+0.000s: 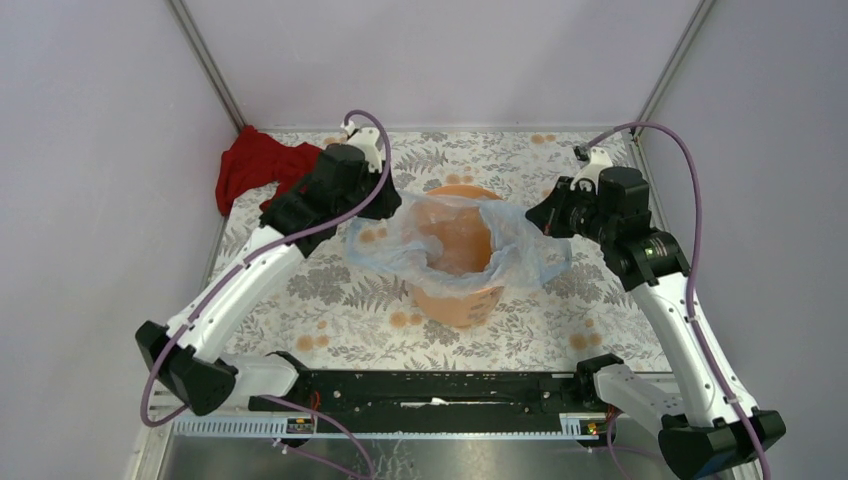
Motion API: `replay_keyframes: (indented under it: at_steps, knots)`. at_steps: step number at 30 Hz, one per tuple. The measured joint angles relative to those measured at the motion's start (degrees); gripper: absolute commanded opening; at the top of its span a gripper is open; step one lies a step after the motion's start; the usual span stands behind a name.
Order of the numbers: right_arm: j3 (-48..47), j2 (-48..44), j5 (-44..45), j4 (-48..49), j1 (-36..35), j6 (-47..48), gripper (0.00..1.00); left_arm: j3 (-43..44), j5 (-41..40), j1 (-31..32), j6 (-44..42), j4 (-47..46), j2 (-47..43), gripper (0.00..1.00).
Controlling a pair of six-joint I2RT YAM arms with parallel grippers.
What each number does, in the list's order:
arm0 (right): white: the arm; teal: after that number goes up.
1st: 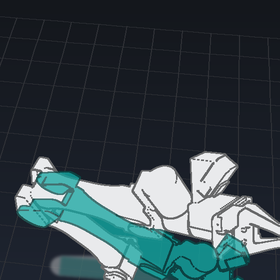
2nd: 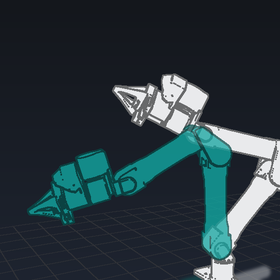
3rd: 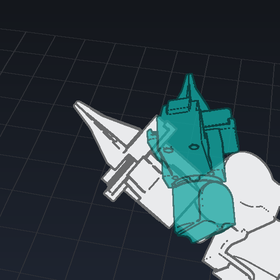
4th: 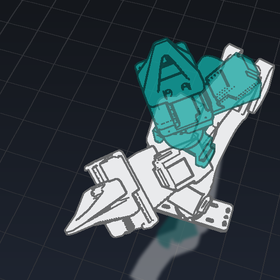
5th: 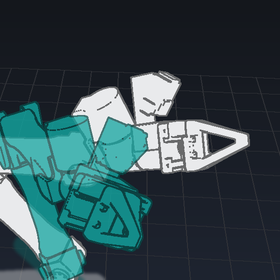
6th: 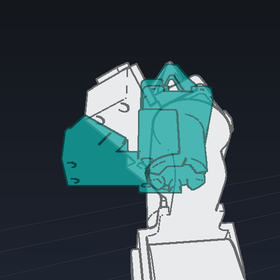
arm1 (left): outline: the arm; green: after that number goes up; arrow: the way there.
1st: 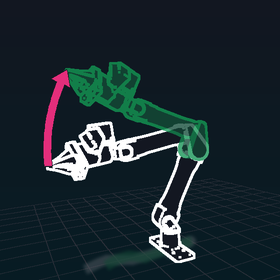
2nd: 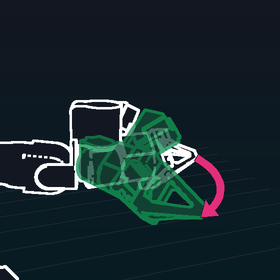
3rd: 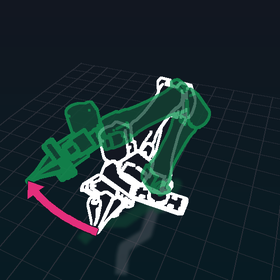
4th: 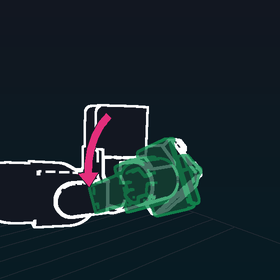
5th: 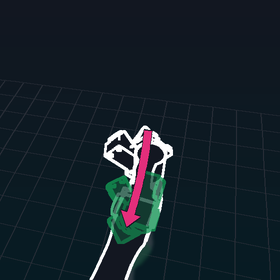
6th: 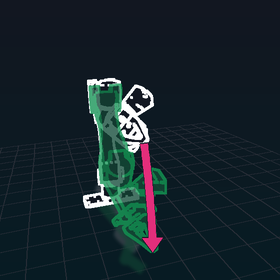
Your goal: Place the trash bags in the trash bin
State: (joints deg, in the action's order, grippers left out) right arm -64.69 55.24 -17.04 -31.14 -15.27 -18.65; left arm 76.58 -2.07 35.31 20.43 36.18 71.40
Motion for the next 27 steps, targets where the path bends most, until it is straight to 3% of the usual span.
replay_keyframes:
  at_steps: [4,13,21,24,27]
  knots:
    - [0.0,2.9,2.8,2.2,0.0,-1.9,0.0,4.5,0.2,-2.5,2.1,-1.7,5.9,0.28]
    - [0.0,10.1,9.1,6.0,0.0,-3.5,0.0,5.7,1.5,-7.7,4.7,-3.5,15.2,0.27]
    - [4.2,11.0,10.0,7.9,0.0,-3.7,0.0,-4.8,5.7,-9.4,6.8,-8.9,14.6,0.29]
    - [7.9,8.5,8.1,7.7,0.0,-4.1,0.0,-12.3,9.8,-9.4,8.3,-10.1,9.8,0.38]
    - [10.2,5.2,6.9,5.7,0.0,-4.2,0.0,-16.9,12.9,-9.4,9.1,-9.6,3.4,0.57]
